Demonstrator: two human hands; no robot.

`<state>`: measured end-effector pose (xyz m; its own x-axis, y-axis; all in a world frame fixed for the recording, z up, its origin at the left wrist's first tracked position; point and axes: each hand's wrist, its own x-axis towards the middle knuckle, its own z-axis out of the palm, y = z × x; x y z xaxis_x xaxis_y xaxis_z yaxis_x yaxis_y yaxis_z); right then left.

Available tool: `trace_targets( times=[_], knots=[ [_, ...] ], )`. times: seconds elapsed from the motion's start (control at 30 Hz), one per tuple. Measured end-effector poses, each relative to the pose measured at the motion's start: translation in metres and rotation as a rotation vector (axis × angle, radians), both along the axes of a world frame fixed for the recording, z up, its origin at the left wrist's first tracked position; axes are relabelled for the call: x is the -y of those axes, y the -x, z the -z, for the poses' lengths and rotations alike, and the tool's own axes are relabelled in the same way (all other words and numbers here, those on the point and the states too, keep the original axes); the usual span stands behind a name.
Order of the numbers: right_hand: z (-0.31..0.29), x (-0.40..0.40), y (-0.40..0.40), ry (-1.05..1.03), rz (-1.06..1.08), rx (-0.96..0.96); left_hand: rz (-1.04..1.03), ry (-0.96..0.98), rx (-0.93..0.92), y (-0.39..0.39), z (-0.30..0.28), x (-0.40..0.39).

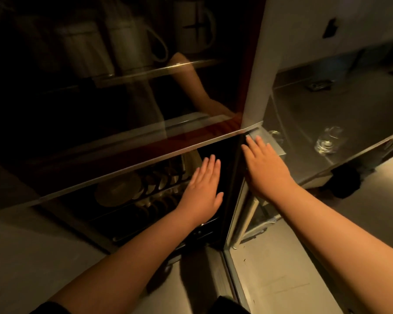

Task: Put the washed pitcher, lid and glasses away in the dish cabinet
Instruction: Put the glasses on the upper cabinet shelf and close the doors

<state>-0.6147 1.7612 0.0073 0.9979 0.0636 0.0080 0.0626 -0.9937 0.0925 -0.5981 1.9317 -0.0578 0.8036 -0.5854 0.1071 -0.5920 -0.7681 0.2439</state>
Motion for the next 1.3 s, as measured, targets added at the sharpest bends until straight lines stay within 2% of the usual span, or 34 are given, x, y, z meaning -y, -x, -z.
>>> trace_targets(
  times=[0.13,0.27,0.53,0.83,1.13,1.3],
  knots=[
    [-0.006,0.011,0.004,-0.235,0.009,0.061,0.169,0.047,0.056,-0.002,-0.031,0.041],
    [-0.008,0.038,0.009,-0.306,0.023,0.098,0.274,0.072,0.105,-0.011,-0.053,0.071],
    [0.005,0.082,0.003,-0.458,-0.027,0.11,0.276,-0.018,-0.002,-0.047,-0.074,0.117],
    [0.005,0.128,-0.005,-0.748,0.015,-0.077,0.325,-0.333,-0.066,-0.087,-0.083,0.172],
    [0.029,0.184,-0.034,-0.736,0.076,-0.212,0.198,-0.411,-0.232,-0.126,-0.062,0.237],
    [0.058,0.228,-0.053,-0.671,0.192,-0.183,0.137,-0.61,-0.235,-0.153,-0.037,0.278]
  ],
)
